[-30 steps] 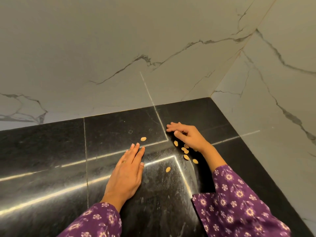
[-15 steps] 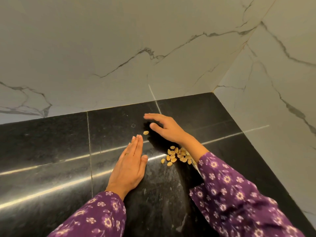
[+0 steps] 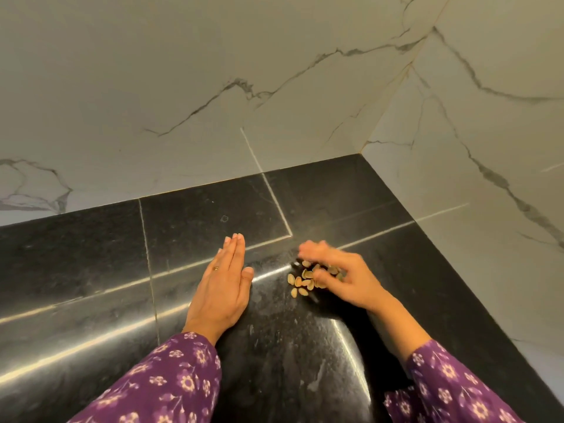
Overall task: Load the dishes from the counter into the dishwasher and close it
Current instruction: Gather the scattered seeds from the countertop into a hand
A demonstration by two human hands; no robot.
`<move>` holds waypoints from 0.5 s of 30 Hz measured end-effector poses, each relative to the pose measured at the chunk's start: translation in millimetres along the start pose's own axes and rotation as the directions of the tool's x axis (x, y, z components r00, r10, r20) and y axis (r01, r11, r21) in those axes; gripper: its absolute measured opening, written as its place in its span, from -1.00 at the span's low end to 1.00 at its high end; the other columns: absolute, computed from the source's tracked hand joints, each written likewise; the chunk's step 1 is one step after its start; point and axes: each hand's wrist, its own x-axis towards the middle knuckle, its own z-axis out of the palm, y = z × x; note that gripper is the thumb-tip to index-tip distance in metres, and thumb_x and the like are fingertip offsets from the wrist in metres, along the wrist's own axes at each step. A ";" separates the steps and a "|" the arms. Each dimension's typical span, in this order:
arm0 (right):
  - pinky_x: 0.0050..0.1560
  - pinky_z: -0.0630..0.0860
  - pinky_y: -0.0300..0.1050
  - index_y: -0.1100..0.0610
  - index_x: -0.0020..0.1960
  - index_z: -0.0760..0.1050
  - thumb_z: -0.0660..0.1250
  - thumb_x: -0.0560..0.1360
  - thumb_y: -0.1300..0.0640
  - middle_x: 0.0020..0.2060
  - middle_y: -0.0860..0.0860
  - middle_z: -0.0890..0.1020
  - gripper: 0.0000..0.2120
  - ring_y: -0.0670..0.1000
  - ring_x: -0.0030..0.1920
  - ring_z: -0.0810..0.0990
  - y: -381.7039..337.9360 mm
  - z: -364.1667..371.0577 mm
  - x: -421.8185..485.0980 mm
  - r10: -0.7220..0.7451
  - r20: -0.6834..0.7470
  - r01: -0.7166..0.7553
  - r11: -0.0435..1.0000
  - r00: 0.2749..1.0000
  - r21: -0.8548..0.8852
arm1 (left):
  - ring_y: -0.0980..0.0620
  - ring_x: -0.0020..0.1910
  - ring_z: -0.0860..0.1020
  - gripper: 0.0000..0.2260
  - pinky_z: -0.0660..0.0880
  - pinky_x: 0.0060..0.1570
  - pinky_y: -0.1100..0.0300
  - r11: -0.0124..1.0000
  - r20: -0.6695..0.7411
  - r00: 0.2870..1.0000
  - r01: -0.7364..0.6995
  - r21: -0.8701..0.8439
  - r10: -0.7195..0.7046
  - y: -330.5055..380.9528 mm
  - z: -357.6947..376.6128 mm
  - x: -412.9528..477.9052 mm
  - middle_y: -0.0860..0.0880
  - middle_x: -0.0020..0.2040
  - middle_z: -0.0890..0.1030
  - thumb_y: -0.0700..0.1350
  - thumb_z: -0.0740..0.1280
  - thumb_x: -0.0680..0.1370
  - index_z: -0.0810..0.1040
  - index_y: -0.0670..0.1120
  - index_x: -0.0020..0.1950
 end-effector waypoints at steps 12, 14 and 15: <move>0.35 0.28 -0.16 0.11 0.36 0.33 0.12 0.62 0.07 0.26 -0.07 0.44 -0.67 -0.16 0.27 0.33 -18.3 46.8 -15.9 0.381 -0.405 -0.448 0.890 0.831 -0.082 | 0.21 0.49 -0.12 -0.41 -0.16 0.45 0.28 1.000 0.005 1.000 -0.017 0.006 0.017 2.9 -1.8 -0.6 0.11 0.52 -0.05 0.18 -0.24 0.56 -0.08 -0.04 0.55; 0.29 0.20 -0.38 0.13 0.29 0.40 0.20 0.58 0.08 0.19 -0.03 0.48 -0.70 -0.24 0.18 0.30 -27.0 65.3 -5.5 0.299 -0.363 -0.365 0.922 0.882 -0.128 | 0.21 0.49 -0.13 -0.40 -0.16 0.45 0.28 1.000 0.002 1.000 -0.025 0.016 0.025 2.7 -1.2 0.0 0.10 0.52 -0.05 0.17 -0.23 0.56 -0.07 -0.06 0.55; 0.30 0.11 -0.45 0.14 0.29 0.42 0.23 0.55 0.07 0.22 -0.01 0.47 -0.67 -0.26 0.21 0.27 -29.1 74.5 -2.4 0.264 -0.346 -0.334 0.930 0.900 -0.157 | 0.21 0.49 -0.13 -0.41 -0.17 0.45 0.28 0.999 0.001 1.000 -0.026 0.023 0.026 2.4 -0.6 0.6 0.09 0.53 -0.04 0.16 -0.22 0.57 -0.07 -0.06 0.55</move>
